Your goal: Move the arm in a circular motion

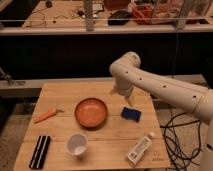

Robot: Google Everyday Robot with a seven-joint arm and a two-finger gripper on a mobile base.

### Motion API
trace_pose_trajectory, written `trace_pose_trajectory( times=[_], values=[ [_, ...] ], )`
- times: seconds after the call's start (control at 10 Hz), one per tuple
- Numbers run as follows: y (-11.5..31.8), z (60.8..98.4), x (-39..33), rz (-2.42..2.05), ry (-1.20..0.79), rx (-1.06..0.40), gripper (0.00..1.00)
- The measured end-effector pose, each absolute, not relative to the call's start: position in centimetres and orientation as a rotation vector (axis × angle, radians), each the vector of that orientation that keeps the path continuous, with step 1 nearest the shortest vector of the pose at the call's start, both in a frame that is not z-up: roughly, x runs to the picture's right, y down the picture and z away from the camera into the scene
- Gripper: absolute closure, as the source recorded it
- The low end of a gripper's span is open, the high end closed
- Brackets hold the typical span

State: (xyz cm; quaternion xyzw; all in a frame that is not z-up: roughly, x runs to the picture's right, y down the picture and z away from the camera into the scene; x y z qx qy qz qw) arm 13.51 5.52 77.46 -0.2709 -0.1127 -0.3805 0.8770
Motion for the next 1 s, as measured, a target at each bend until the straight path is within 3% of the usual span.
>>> trace_pose_trajectory(
  times=[0.6, 1.0],
  values=[
    [6.6, 77.2, 19.9, -0.564, -0.236, -0.571, 0.20],
    [9.9, 74.0, 20.8, -0.562, -0.198, -0.596, 0.20]
  ],
)
